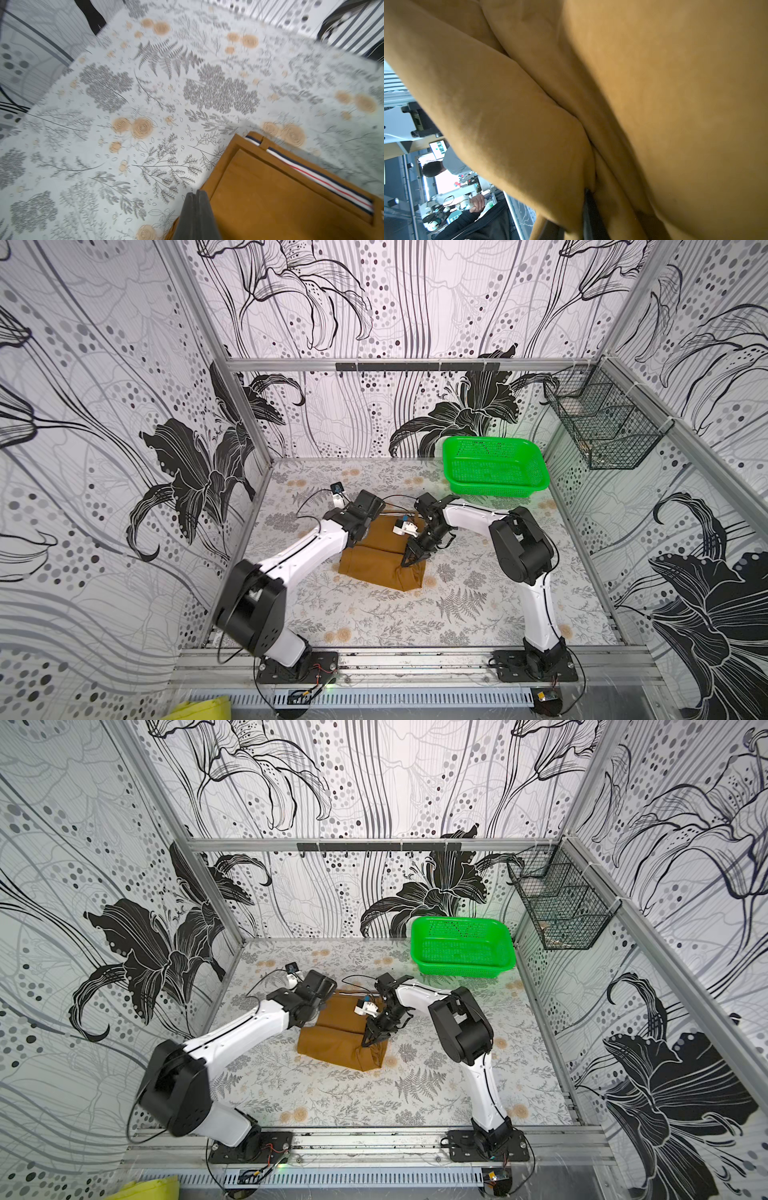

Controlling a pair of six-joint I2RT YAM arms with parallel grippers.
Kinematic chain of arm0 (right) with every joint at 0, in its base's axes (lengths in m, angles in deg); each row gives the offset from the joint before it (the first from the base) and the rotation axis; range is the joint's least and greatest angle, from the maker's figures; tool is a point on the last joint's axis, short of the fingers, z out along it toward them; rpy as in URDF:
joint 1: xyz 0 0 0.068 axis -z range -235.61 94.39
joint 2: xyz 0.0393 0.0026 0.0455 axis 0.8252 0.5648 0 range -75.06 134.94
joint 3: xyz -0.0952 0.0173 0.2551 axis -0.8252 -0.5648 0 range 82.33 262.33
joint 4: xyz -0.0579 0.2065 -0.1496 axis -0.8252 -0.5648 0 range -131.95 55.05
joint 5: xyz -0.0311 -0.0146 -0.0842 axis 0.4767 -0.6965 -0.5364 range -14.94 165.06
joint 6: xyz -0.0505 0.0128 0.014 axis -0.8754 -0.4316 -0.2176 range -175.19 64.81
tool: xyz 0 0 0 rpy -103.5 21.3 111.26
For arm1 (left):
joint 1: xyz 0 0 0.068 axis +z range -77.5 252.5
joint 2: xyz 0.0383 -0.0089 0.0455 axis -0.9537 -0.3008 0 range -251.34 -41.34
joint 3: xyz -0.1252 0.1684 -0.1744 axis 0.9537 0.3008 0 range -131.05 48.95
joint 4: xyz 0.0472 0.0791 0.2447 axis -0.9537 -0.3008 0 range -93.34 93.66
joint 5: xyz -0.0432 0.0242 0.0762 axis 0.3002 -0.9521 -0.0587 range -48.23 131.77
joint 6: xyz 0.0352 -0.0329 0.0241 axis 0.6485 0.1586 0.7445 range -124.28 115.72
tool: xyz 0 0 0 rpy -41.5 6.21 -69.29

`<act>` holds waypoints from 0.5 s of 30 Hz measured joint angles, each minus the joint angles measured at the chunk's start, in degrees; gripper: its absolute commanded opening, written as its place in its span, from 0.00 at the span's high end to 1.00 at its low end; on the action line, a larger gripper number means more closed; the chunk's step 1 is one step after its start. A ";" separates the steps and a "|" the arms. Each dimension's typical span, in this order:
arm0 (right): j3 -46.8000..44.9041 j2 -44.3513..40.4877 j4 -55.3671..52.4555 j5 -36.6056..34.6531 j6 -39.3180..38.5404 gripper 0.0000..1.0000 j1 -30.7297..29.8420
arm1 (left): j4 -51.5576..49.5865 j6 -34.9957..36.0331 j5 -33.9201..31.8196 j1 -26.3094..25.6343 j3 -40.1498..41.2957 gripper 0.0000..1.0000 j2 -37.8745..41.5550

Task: Roll up the long pants
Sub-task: Roll the long pant at the center of the board.

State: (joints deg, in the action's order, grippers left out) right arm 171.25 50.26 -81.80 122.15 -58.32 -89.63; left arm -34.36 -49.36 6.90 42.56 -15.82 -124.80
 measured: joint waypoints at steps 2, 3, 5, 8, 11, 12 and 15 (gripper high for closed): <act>0.39 0.50 -0.52 0.48 0.42 1.00 0.15 | -1.66 -0.07 -0.66 -0.76 0.28 1.00 5.44; 0.68 0.79 -0.83 0.66 0.59 1.00 0.22 | -2.49 -0.22 -0.81 -1.53 0.68 1.00 7.61; 1.11 1.22 -1.40 1.01 0.70 1.00 0.31 | -4.33 -1.07 -0.42 -3.89 2.03 1.00 10.78; 1.64 1.77 -1.99 1.55 0.79 1.00 0.42 | -6.19 -3.58 3.26 -7.82 5.77 1.00 12.00; 1.84 2.03 -2.29 1.86 0.79 1.00 0.52 | -6.51 -6.91 8.76 -10.32 10.34 1.00 10.84; 1.84 2.03 -2.29 1.92 0.79 1.00 0.55 | -6.58 -8.04 10.45 -10.67 11.63 1.00 10.36; 1.86 2.14 -2.29 2.10 0.79 1.00 0.57 | -6.78 -10.93 13.49 -11.02 14.25 1.00 9.44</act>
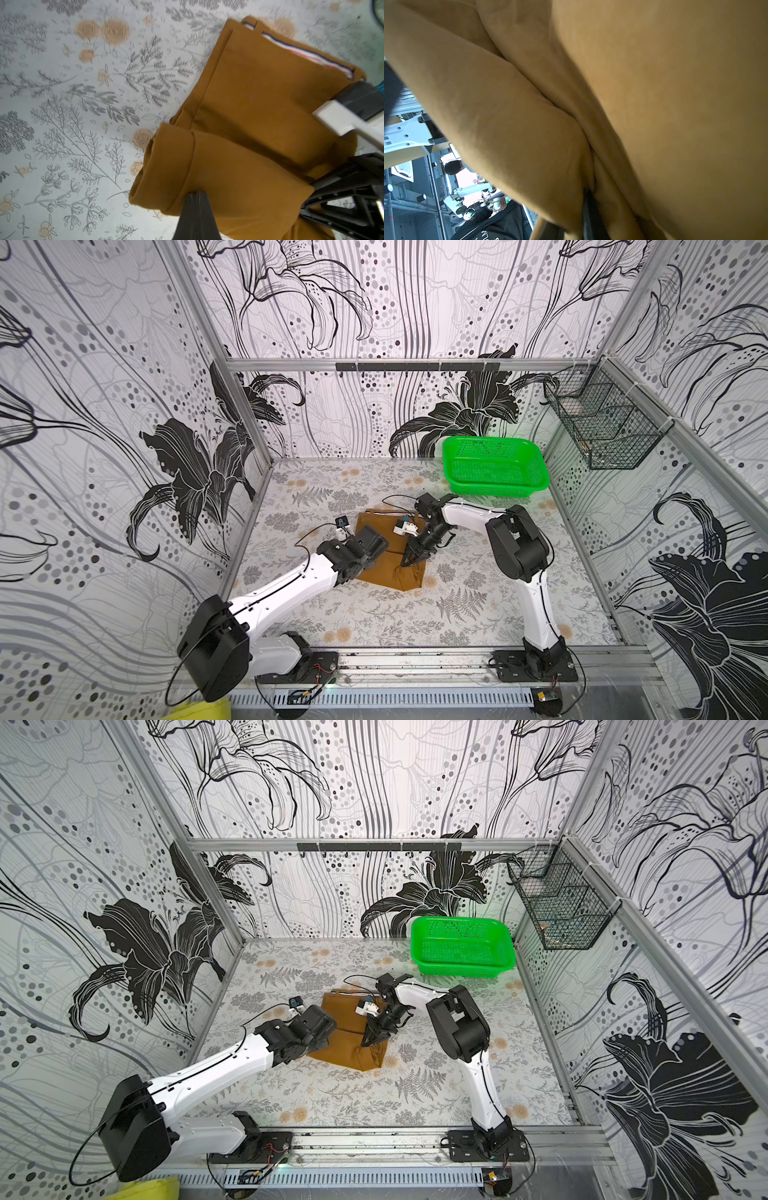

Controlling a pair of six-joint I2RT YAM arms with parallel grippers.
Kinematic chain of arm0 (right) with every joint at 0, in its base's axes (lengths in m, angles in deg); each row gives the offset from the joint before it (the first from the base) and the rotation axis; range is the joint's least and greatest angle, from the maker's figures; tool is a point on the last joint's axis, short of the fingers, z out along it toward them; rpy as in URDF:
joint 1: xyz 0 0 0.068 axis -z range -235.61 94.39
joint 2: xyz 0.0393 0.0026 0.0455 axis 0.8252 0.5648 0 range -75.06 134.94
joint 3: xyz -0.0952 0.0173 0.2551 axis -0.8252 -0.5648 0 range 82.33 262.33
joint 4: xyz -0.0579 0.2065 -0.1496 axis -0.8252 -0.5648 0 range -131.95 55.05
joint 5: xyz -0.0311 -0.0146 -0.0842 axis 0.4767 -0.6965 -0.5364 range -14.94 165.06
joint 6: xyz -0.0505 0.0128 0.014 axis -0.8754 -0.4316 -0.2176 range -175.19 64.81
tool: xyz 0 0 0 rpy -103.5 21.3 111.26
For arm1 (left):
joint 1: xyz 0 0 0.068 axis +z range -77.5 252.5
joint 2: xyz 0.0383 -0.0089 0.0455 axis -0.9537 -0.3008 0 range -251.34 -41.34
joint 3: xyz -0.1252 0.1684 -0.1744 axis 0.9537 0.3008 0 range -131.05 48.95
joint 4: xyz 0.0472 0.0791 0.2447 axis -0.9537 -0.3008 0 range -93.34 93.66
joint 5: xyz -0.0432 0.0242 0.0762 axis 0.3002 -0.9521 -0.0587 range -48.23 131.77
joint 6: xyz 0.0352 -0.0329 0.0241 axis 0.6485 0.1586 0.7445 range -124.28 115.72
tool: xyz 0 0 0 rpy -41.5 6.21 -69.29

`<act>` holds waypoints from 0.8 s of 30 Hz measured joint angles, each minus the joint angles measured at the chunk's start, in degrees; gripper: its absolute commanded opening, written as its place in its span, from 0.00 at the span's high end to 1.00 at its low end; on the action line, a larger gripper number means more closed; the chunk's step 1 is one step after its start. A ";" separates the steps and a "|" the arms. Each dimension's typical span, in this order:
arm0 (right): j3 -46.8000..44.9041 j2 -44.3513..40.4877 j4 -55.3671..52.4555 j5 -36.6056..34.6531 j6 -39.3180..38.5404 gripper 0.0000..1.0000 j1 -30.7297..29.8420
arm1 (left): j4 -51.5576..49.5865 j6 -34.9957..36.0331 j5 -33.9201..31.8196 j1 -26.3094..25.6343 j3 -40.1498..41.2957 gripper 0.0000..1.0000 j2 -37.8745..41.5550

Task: Roll up the long pants
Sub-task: Roll the long pant at the center of the board.

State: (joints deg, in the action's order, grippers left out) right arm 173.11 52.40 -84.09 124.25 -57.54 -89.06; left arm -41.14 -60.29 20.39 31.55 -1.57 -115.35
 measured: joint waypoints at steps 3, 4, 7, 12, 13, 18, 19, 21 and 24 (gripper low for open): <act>0.15 0.09 -0.15 0.00 0.04 1.00 0.00 | 0.20 -1.51 0.74 0.00 0.24 1.00 -0.79; 0.15 0.09 -0.15 0.00 0.22 1.00 0.00 | 0.24 -1.81 0.74 0.00 0.11 1.00 -1.42; 0.13 0.09 -0.13 0.02 0.44 1.00 0.00 | 0.63 -2.05 0.61 0.00 -0.96 1.00 -4.87; 0.07 0.11 0.09 0.20 1.31 1.00 0.00 | 1.64 -2.43 -0.26 0.35 -5.03 1.00 -14.67; -0.07 0.11 0.26 0.33 1.53 1.00 0.00 | 1.53 -2.71 -0.66 0.59 -6.29 1.00 -17.03; -0.15 0.39 0.76 1.01 2.47 1.00 0.02 | 0.37 -4.70 -2.29 1.53 -12.24 1.00 -26.62; -0.15 0.39 0.90 1.07 2.84 1.00 0.02 | -0.07 -5.18 -2.43 1.75 -13.31 1.00 -28.26; -0.42 0.35 1.25 1.20 3.17 0.96 0.07 | -1.09 -6.08 -2.62 2.05 -14.97 1.00 -30.53; -1.75 -0.55 2.91 1.20 3.72 0.87 0.09 | -1.73 -7.21 -2.21 2.47 -15.69 1.00 -31.95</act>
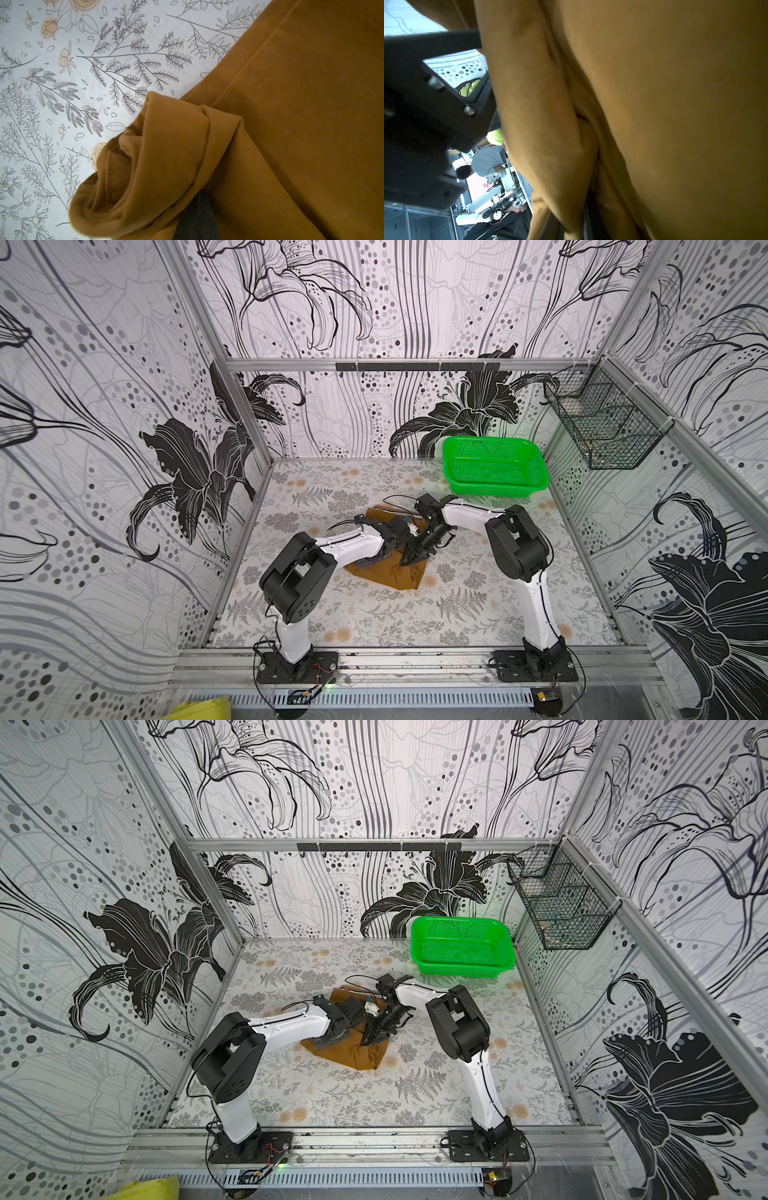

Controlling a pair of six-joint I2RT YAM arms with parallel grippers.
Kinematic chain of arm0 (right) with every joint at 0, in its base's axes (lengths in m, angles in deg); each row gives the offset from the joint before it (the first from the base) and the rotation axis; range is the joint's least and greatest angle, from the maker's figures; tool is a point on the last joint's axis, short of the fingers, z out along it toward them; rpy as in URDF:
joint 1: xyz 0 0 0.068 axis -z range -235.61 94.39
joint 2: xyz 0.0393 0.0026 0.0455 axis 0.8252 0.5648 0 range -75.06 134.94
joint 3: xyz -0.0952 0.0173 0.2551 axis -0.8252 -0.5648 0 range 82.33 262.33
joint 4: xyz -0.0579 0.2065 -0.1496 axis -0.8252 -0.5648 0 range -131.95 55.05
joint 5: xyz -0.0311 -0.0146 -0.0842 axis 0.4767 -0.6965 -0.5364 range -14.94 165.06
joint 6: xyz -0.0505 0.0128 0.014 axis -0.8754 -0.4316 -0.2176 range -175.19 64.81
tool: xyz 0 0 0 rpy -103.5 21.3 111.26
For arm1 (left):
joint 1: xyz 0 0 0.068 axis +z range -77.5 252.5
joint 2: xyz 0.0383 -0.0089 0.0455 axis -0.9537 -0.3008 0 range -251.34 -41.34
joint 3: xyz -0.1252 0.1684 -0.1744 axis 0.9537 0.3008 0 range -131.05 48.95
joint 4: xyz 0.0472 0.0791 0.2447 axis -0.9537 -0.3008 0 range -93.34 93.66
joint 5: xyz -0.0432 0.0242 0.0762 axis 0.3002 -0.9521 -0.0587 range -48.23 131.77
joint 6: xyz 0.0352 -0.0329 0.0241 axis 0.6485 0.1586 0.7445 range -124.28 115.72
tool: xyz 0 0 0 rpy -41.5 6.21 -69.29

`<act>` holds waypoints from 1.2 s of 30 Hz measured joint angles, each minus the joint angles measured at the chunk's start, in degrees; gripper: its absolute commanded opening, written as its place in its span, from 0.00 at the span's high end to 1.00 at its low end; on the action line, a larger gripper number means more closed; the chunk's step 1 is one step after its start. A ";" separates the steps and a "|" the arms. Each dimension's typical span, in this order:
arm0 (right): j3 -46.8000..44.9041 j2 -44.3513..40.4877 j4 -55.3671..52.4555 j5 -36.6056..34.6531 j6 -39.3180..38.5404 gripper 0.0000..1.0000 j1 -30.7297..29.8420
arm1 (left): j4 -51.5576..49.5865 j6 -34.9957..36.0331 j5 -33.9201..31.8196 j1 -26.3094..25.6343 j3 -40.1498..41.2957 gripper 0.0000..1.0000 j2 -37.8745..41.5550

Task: Roll up the long pants
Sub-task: Roll the long pant at the center of the board.

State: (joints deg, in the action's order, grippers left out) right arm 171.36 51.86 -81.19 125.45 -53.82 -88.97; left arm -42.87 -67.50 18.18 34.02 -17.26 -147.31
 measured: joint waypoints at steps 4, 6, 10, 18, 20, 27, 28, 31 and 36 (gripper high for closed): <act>-3.48 -2.64 4.55 -0.85 1.53 0.76 -0.07 | 0.59 -0.98 1.95 1.22 0.74 1.00 -0.07; -5.16 -4.31 6.73 -2.47 2.32 0.74 -0.26 | 1.11 -1.27 2.73 1.68 1.14 1.00 0.24; -9.75 -9.81 11.50 -9.38 4.04 0.65 -1.11 | 2.36 -1.49 3.54 2.19 2.05 1.00 0.85; -18.73 -25.16 14.56 -28.55 6.78 0.01 -1.97 | 4.76 -1.46 4.83 3.02 3.56 1.00 1.90; -20.79 -29.86 14.34 -34.21 7.02 0.00 -1.79 | 4.92 -1.38 4.83 3.06 3.65 1.00 1.95; -29.05 -51.15 17.31 -54.03 6.45 0.12 -11.32 | 5.29 -0.35 5.84 3.72 3.65 1.00 2.05; -29.00 -53.33 17.75 -57.94 6.01 0.15 -15.63 | 5.31 -0.13 5.90 3.74 3.65 1.00 2.08; -26.23 -54.95 17.64 -71.91 4.76 0.22 -29.05 | 5.33 0.31 6.10 3.85 3.65 1.00 2.12; -15.06 -45.90 10.86 -98.55 5.53 0.00 -44.00 | 5.44 1.01 6.54 4.04 3.72 1.00 2.29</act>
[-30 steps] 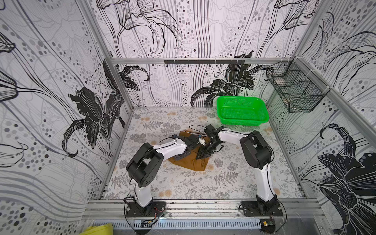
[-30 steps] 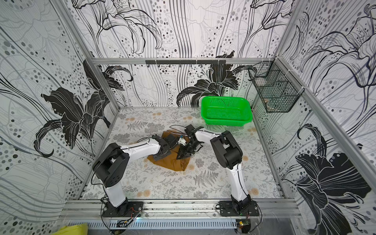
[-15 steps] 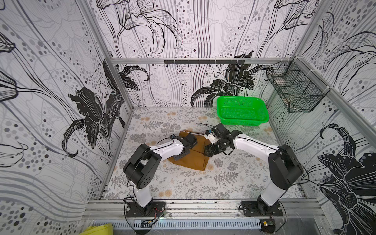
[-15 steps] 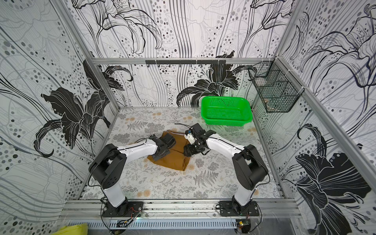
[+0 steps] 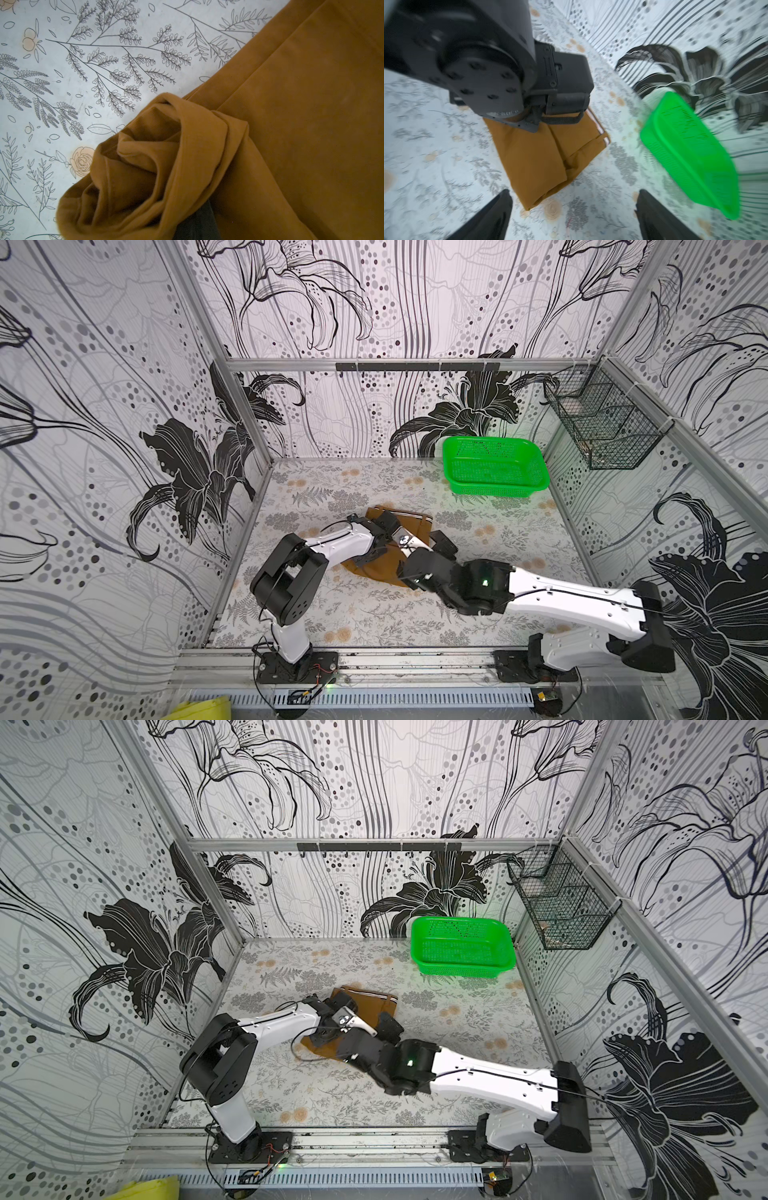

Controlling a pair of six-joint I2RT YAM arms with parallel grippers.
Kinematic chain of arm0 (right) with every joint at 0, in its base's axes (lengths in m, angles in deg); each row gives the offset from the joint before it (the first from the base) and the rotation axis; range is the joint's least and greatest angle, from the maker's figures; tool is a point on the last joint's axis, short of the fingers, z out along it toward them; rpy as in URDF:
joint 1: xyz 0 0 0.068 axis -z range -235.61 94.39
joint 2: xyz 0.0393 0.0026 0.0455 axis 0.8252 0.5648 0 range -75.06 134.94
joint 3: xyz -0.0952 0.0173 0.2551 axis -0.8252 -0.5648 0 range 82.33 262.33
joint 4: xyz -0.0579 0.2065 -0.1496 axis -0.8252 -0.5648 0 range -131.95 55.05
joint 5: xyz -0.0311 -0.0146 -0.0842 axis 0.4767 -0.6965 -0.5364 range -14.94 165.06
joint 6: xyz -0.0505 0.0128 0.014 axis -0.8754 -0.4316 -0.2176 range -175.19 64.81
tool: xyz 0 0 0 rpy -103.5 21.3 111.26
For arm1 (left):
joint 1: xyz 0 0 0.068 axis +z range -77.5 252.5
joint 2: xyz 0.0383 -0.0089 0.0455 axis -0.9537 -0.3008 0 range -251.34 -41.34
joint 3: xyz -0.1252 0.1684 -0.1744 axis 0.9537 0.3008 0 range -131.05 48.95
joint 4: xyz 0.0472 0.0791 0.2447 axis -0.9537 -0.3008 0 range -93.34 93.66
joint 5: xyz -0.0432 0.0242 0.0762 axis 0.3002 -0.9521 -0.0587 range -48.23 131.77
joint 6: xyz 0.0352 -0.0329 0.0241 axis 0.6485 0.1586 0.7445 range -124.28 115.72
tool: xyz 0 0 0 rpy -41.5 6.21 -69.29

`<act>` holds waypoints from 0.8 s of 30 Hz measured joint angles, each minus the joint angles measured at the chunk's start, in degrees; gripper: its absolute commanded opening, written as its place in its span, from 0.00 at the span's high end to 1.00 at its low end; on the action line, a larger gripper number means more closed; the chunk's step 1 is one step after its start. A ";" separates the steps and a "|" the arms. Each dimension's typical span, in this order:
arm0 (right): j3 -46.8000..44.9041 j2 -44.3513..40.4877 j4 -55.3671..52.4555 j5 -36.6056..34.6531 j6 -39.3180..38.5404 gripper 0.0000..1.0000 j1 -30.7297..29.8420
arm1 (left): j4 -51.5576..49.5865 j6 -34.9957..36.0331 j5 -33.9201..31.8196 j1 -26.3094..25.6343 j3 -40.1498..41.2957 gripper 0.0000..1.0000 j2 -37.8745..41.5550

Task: Roll up the long pants
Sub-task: Roll the long pant at the center of the board.

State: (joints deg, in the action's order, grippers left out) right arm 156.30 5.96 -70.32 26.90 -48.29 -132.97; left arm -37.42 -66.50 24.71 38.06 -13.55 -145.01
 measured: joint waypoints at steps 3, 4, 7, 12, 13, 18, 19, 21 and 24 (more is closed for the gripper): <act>8.02 6.12 -7.06 -9.53 4.39 0.00 -3.08 | 0.55 0.28 0.26 0.11 0.48 1.00 0.39; 10.73 8.04 -9.11 -11.56 5.64 0.00 -3.08 | 0.83 0.35 0.33 0.13 0.74 1.00 0.59; 13.20 10.34 -11.26 -13.00 6.84 0.00 -2.86 | 1.77 0.59 0.50 0.22 1.51 1.00 1.20; 9.97 10.64 -11.72 -5.55 7.28 0.00 -3.32 | 2.51 1.51 1.16 0.57 2.08 1.00 1.77; 8.28 10.64 -11.58 -3.48 7.32 0.00 -3.76 | 2.58 1.70 1.40 0.70 2.12 1.00 1.84; 1.22 14.32 -11.61 4.37 7.26 0.00 -7.50 | 2.56 2.91 2.32 1.18 2.01 1.00 1.92; 0.57 15.98 -11.37 5.22 7.26 0.00 -8.07 | 2.51 3.10 2.56 1.33 1.92 1.00 1.92; -0.74 20.17 -10.51 6.67 7.21 0.00 -8.76 | 2.45 3.63 3.10 1.62 1.81 1.00 1.92; -1.05 25.18 -9.81 7.32 6.97 0.00 -8.72 | 2.43 4.39 3.58 1.88 1.81 1.00 1.92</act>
State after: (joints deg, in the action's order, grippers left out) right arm 155.25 31.14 -80.14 34.22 -41.32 -141.69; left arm -35.00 -62.10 28.30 39.94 -11.73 -143.09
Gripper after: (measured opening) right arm 0.995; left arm 0.042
